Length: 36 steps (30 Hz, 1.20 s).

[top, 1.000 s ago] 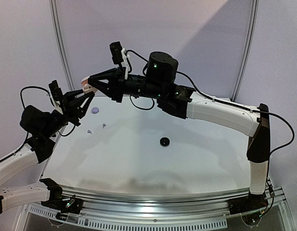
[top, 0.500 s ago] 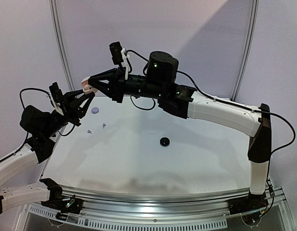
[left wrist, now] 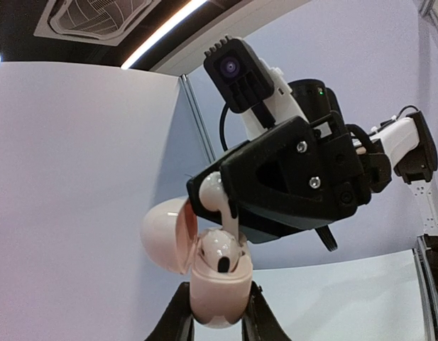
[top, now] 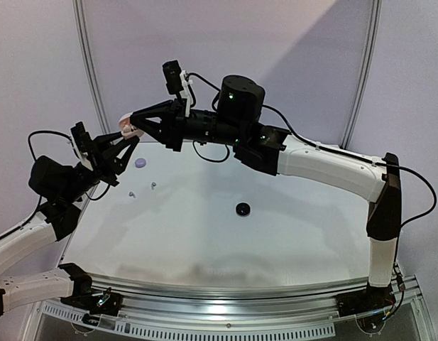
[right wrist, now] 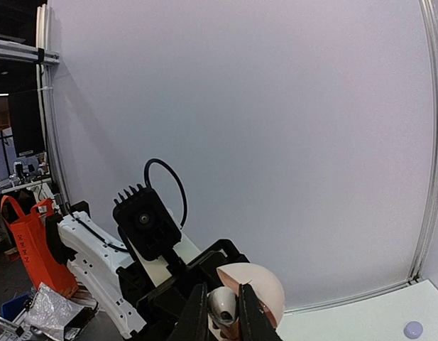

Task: Insert the wireless bluetooth earbuds into the charging case
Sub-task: Insert the right earbud into the right side groove of the charging case.

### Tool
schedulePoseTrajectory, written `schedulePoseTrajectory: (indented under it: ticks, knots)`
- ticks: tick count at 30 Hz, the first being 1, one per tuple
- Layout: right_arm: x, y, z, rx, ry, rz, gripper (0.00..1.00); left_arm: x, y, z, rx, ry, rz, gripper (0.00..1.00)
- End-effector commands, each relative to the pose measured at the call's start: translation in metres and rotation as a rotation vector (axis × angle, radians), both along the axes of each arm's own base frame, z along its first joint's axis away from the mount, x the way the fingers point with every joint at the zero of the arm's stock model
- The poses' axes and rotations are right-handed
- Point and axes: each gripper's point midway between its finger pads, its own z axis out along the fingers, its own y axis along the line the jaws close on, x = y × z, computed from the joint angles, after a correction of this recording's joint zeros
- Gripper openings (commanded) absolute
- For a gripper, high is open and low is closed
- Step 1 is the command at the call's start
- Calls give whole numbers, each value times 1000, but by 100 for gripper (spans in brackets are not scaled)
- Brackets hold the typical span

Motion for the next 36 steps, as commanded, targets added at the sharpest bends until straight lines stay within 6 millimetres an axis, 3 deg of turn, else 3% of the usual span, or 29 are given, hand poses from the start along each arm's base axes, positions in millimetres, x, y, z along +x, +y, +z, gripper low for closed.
schedulePoseTrajectory:
  ticks: [1,11,22,36]
  knots:
    - [6,-18,26,42,-4,-30,0,-17,4,22,-31,-103,-22,0]
    - [-7,-22,47,90,-23,14,0,-17,4,21,-38,-110,-27,0]
    - [-19,-16,52,103,-34,64,0,-18,4,20,-38,-119,-32,0]
    - [-18,1,30,79,33,125,0,-16,5,22,-59,-91,-32,0]
